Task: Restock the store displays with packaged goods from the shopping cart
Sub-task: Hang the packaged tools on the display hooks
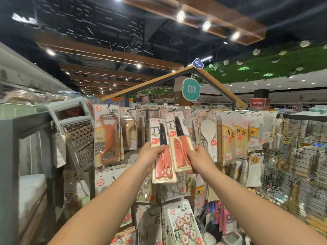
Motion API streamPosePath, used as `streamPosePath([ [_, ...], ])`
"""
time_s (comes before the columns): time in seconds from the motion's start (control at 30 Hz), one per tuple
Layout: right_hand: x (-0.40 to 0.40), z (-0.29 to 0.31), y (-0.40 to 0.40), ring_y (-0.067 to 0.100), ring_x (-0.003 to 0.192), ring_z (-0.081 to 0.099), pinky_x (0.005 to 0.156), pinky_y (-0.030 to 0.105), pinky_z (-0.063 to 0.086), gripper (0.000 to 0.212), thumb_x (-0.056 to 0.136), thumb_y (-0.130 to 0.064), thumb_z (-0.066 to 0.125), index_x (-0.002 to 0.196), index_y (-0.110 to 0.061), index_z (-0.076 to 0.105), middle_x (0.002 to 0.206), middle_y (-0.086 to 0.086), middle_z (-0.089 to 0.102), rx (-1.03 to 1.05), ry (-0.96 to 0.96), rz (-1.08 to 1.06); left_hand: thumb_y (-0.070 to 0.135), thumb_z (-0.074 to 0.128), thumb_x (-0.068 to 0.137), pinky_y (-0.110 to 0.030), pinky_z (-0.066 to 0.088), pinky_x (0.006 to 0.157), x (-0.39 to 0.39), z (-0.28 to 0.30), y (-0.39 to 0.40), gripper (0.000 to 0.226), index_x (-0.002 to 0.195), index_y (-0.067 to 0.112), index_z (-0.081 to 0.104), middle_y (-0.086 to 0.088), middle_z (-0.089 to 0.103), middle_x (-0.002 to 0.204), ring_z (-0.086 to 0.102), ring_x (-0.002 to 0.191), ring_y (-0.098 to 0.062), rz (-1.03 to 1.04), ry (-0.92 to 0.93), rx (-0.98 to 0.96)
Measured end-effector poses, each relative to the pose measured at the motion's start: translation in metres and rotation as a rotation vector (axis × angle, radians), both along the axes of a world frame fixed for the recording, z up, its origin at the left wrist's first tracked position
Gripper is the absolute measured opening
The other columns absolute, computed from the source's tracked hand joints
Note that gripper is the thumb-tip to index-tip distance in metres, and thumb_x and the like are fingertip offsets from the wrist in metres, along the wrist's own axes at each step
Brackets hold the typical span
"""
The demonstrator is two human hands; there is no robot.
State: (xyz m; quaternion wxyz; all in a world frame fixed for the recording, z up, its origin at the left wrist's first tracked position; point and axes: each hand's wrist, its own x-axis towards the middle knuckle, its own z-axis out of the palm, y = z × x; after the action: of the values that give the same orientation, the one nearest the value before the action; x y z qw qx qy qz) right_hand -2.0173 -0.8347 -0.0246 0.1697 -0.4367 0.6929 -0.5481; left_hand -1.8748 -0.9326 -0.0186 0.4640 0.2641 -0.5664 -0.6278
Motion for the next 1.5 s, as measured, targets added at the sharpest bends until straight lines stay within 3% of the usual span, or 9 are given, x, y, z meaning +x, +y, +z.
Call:
streamPosePath([
  [0.1, -0.005, 0.005, -0.006, 0.024, 0.084, 0.067, 0.052, 0.032, 0.058, 0.039, 0.102, -0.031, 0.044, 0.135, -0.012, 0.038, 0.109, 0.018, 0.066, -0.038, 0.012, -0.013, 0.001, 0.059, 0.095, -0.044, 0.058, 0.081, 0.004, 0.001, -0.006, 0.013, 0.105, 0.009, 0.059, -0.014, 0.072, 0.092, 0.069, 0.076, -0.024, 0.009, 0.039, 0.029],
  [0.23, -0.011, 0.017, -0.015, 0.028, 0.089, 0.07, 0.046, 0.024, 0.052, 0.033, 0.102, -0.031, 0.043, 0.13, -0.013, 0.04, 0.111, 0.011, 0.064, -0.09, -0.057, -0.05, 0.002, 0.061, 0.094, -0.038, 0.058, 0.073, 0.011, -0.002, -0.012, 0.014, 0.106, 0.01, 0.06, -0.011, 0.072, 0.09, 0.069, 0.072, -0.021, 0.042, 0.06, 0.032],
  [0.4, -0.016, 0.03, -0.02, 0.025, 0.076, 0.067, 0.037, 0.02, 0.044, 0.027, 0.103, -0.028, 0.042, 0.125, -0.012, 0.046, 0.104, 0.012, 0.068, -0.1, -0.046, -0.069, 0.002, 0.059, 0.095, -0.035, 0.056, 0.07, 0.017, -0.008, -0.015, 0.012, 0.102, 0.012, 0.061, -0.007, 0.071, 0.083, 0.067, 0.067, -0.018, 0.066, 0.06, 0.033],
  [0.6, -0.022, 0.034, -0.021, 0.026, 0.084, 0.07, 0.043, 0.024, 0.05, 0.026, 0.103, -0.03, 0.044, 0.124, -0.014, 0.047, 0.109, 0.011, 0.066, -0.082, -0.094, -0.073, 0.004, 0.06, 0.095, -0.037, 0.057, 0.073, 0.018, -0.01, -0.019, 0.012, 0.1, 0.014, 0.06, -0.01, 0.071, 0.088, 0.067, 0.071, -0.022, 0.068, 0.077, 0.069],
  [0.87, -0.024, 0.031, -0.029, 0.027, 0.086, 0.069, 0.045, 0.025, 0.05, 0.028, 0.102, -0.028, 0.044, 0.126, -0.014, 0.048, 0.11, 0.011, 0.067, -0.104, -0.095, -0.054, 0.003, 0.057, 0.096, -0.029, 0.052, 0.058, 0.016, -0.008, -0.017, 0.012, 0.095, 0.014, 0.061, -0.005, 0.071, 0.078, 0.068, 0.059, -0.014, 0.045, 0.099, 0.07],
  [1.1, -0.031, 0.031, -0.036, 0.023, 0.073, 0.066, 0.041, 0.024, 0.047, 0.013, 0.103, -0.025, 0.046, 0.103, -0.016, 0.055, 0.094, 0.01, 0.07, -0.054, -0.141, -0.022, 0.003, 0.058, 0.096, -0.032, 0.053, 0.064, 0.017, -0.008, -0.024, 0.011, 0.095, 0.014, 0.06, -0.007, 0.069, 0.084, 0.065, 0.069, -0.019, 0.073, 0.094, 0.075],
  [1.23, -0.031, 0.049, -0.049, 0.022, 0.076, 0.069, 0.041, 0.021, 0.049, 0.027, 0.101, -0.028, 0.054, 0.119, -0.008, 0.054, 0.106, 0.014, 0.071, -0.011, -0.229, 0.025, 0.003, 0.06, 0.095, -0.034, 0.054, 0.064, 0.012, -0.005, -0.027, 0.01, 0.097, 0.013, 0.06, -0.008, 0.071, 0.084, 0.067, 0.069, -0.02, 0.051, 0.123, 0.099],
  [1.37, -0.023, 0.05, -0.057, 0.02, 0.08, 0.07, 0.066, 0.033, 0.062, 0.021, 0.099, -0.026, 0.056, 0.113, -0.011, 0.057, 0.095, 0.008, 0.068, 0.058, -0.382, 0.103, 0.003, 0.063, 0.093, -0.034, 0.056, 0.064, 0.005, -0.004, -0.028, 0.012, 0.102, 0.01, 0.06, -0.01, 0.073, 0.087, 0.069, 0.069, -0.021, 0.039, 0.124, 0.087],
  [1.5, -0.027, 0.022, -0.056, 0.024, 0.101, 0.065, 0.084, 0.04, 0.057, 0.034, 0.091, -0.035, 0.063, 0.118, -0.017, 0.057, 0.122, 0.006, 0.06, 0.141, -0.336, 0.091, 0.004, 0.063, 0.093, -0.033, 0.058, 0.062, 0.001, -0.008, -0.028, 0.021, 0.114, 0.006, 0.061, -0.012, 0.074, 0.091, 0.072, 0.071, -0.021, 0.02, 0.084, 0.077],
])
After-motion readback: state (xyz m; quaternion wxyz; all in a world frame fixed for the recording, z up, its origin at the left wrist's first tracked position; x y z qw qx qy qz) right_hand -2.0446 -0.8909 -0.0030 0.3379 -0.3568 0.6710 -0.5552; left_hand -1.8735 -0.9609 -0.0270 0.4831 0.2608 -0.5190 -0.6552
